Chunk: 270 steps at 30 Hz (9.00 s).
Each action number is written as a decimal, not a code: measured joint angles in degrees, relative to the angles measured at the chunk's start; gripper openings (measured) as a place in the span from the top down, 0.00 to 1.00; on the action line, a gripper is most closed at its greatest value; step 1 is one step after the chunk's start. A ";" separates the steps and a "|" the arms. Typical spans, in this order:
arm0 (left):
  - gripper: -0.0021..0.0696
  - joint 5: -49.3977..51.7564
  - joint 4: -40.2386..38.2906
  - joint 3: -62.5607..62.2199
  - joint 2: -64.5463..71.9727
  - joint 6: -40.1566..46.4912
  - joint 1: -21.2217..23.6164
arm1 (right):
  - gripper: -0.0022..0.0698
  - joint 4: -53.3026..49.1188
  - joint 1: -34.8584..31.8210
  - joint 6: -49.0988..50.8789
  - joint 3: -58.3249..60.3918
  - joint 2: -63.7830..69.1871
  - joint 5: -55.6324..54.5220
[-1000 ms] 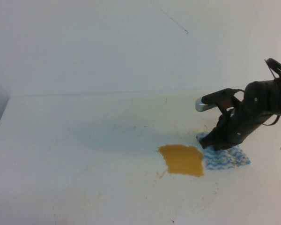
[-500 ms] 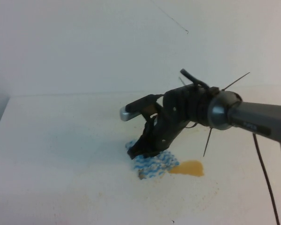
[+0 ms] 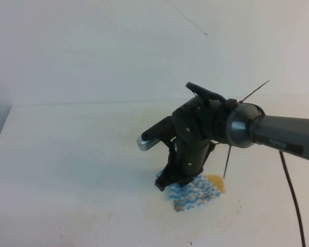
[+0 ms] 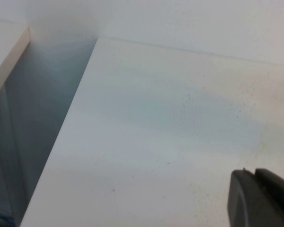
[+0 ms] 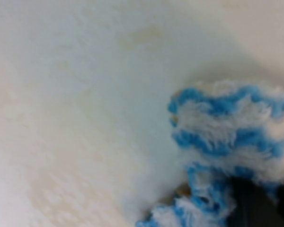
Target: Wipe the table
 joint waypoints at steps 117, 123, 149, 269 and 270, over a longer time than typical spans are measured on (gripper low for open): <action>0.97 0.00 0.00 0.00 0.00 0.00 0.00 | 0.58 1.04 -15.46 -3.27 -0.55 -17.73 5.85; 0.97 0.00 0.00 0.00 0.00 0.00 0.00 | 0.92 -10.65 -15.46 0.01 -1.13 -36.88 7.56; 0.97 0.00 0.00 0.00 0.00 0.00 0.00 | 0.97 -14.62 -15.46 21.72 59.32 -106.61 -16.90; 0.97 0.00 0.05 0.00 0.00 0.00 0.00 | 0.97 -6.17 -40.98 5.93 96.65 -129.02 -31.10; 0.97 0.00 0.05 0.00 0.00 0.00 0.00 | 0.97 -6.17 -40.98 5.93 96.65 -129.02 -31.10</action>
